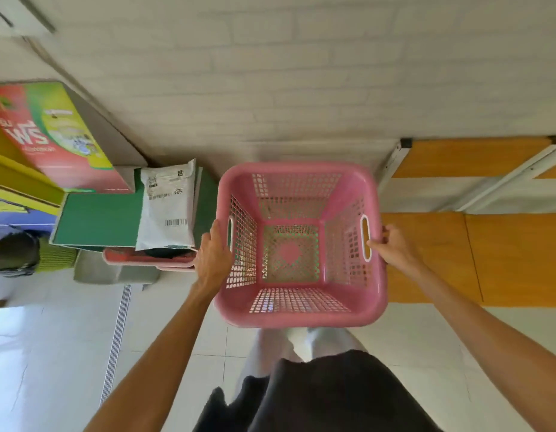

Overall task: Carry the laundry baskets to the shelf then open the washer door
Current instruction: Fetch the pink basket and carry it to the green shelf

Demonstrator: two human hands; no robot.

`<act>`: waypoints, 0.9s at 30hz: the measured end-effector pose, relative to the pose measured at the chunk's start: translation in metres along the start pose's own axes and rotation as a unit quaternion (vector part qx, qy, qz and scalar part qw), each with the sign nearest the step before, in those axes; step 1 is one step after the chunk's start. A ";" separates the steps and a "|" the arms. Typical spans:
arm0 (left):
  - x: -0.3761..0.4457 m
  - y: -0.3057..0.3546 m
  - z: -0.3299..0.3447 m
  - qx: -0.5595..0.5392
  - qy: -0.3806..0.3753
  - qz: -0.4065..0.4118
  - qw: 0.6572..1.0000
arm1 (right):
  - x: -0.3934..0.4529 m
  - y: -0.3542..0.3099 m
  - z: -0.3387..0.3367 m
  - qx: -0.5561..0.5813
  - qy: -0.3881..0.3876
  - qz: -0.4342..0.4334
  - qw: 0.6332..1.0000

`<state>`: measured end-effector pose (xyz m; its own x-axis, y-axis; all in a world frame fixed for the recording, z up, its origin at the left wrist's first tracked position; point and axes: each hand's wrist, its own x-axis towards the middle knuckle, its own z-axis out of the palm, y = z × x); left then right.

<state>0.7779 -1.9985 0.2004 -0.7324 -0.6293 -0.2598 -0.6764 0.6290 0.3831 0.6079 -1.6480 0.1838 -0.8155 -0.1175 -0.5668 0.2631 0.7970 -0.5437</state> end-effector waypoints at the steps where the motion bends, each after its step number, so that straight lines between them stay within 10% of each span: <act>1: 0.012 -0.006 0.010 0.004 -0.007 0.003 1.000 | 0.008 0.002 0.011 -0.015 -0.002 0.007 1.000; 19: 0.159 -0.150 0.295 0.049 -0.099 -0.008 0.994 | 0.205 0.141 0.247 -0.205 0.095 0.027 0.974; 27: 0.167 -0.152 0.304 0.005 -0.093 0.025 0.995 | 0.216 0.133 0.260 -0.183 0.081 0.102 0.975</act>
<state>0.7349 -2.0609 -0.1710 -0.7666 -0.5025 -0.3997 -0.6384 0.6631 0.3907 0.6004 -1.7210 -0.1717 -0.8445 0.1366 -0.5178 0.2508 0.9552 -0.1571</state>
